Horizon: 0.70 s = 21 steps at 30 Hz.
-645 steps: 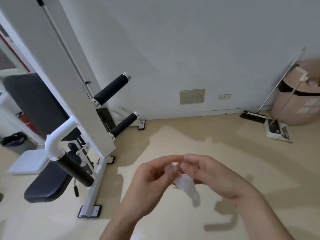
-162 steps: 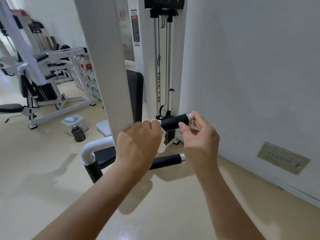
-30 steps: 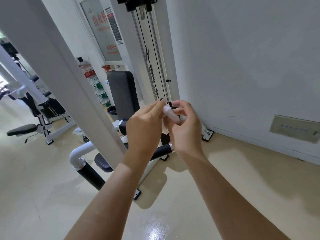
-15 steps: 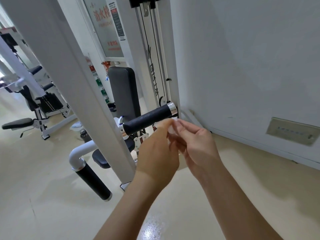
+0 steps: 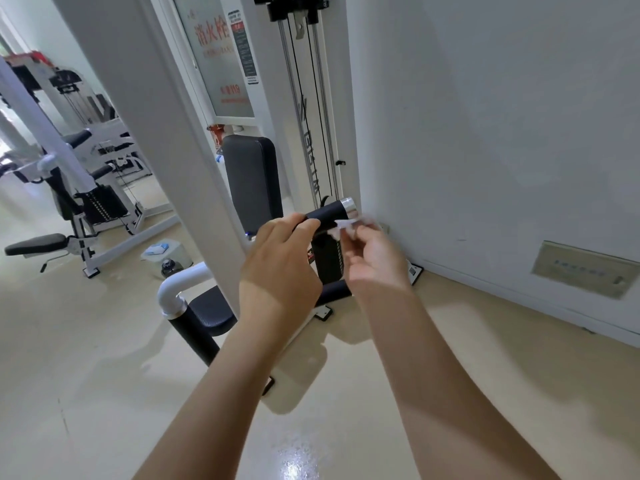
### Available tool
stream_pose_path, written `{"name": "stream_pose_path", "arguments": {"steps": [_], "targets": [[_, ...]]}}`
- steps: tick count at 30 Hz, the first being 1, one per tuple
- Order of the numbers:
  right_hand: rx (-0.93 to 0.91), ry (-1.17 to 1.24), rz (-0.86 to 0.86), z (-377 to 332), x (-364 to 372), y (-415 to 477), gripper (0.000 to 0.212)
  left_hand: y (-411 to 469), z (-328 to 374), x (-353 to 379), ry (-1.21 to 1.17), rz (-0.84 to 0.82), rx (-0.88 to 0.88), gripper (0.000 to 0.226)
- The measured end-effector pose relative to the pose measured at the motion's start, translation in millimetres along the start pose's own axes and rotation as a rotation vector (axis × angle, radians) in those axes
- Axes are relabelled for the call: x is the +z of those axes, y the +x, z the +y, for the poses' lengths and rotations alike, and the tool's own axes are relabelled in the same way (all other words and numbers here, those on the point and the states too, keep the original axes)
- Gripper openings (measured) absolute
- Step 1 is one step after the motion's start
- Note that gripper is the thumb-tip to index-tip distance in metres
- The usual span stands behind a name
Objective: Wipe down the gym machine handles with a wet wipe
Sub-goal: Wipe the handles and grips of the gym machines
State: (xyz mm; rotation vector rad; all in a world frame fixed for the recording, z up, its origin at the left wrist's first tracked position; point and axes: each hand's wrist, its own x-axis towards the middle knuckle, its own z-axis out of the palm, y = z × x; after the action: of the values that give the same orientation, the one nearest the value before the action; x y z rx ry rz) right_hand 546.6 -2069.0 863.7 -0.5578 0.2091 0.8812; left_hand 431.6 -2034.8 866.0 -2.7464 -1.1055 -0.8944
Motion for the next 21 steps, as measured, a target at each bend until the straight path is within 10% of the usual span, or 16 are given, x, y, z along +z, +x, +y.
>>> {"name": "stream_pose_path", "arguments": {"steps": [5, 10, 15, 21], "targets": [[-0.147, 0.003, -0.017, -8, 1, 6, 0.019, 2, -3, 9, 0.034, 0.038, 0.040, 0.047], [-1.008, -1.204, -0.093, -13, -4, 9, 0.012, -1, -1, 14, 0.058, 0.072, 0.066, 0.046], [-1.640, -1.700, -0.387, -17, -3, 19, 0.027, -1, -1, 16, 0.053, 0.112, 0.057, 0.048], [-1.329, -2.126, -0.552, -27, 41, 18, 0.020, 0, -3, 13, 0.109, 0.021, 0.063, 0.058]]}}
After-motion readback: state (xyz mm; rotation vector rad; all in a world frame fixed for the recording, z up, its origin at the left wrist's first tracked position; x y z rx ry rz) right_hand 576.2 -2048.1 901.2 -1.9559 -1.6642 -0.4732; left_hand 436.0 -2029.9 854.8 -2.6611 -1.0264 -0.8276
